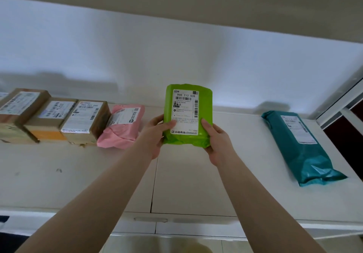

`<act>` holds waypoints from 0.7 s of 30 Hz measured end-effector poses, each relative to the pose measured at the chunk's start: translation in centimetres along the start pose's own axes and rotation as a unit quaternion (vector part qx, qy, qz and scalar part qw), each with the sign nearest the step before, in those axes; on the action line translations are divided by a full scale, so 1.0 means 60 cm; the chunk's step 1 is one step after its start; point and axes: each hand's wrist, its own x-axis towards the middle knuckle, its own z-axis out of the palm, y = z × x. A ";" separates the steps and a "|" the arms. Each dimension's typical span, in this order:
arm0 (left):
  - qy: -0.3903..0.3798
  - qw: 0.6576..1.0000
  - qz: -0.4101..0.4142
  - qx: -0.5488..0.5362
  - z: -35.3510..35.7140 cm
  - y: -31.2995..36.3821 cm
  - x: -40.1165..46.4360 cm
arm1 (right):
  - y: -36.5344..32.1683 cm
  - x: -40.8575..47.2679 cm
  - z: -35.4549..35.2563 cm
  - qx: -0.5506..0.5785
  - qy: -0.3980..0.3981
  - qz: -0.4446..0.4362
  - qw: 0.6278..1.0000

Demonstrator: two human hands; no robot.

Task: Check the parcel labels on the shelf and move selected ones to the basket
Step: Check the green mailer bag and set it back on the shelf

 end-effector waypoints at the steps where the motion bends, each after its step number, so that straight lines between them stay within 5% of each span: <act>1: -0.005 1.000 -0.001 -0.001 -0.005 0.002 -0.003 | 0.002 -0.004 0.002 0.000 -0.006 -0.004 1.000; 21: -0.004 1.000 0.028 -0.008 -0.054 0.019 -0.053 | 0.024 -0.044 0.025 0.000 -0.077 -0.035 0.996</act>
